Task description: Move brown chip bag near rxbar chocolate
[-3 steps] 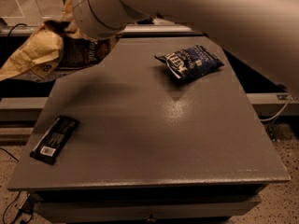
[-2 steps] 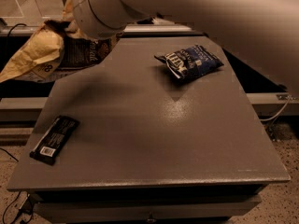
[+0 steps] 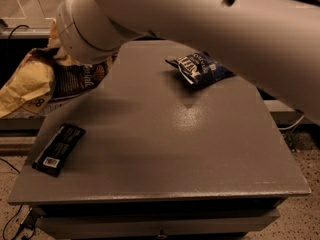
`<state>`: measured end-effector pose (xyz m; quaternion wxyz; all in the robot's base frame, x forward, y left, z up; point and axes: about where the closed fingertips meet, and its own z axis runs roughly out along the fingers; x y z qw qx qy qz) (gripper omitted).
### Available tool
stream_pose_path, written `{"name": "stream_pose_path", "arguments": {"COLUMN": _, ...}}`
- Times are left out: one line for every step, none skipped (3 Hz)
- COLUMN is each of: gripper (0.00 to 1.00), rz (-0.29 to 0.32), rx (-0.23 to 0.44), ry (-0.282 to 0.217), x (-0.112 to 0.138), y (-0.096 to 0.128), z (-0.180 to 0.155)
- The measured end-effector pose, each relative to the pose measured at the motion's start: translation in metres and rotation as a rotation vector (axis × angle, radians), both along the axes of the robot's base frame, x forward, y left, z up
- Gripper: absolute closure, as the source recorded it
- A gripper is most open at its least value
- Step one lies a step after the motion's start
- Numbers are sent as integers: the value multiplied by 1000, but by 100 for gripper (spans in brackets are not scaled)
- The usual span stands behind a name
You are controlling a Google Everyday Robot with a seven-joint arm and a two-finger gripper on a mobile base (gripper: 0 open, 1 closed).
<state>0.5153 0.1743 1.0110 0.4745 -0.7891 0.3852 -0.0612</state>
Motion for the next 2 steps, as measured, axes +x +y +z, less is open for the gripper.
{"name": "stream_pose_path", "arguments": {"gripper": 100, "rz": -30, "rx": -37, "ry": 37, "x": -11, "y": 3, "z": -22}}
{"name": "stream_pose_path", "arguments": {"gripper": 100, "rz": -42, "rx": -57, "ry": 60, "x": -17, "y": 8, "z": -36}}
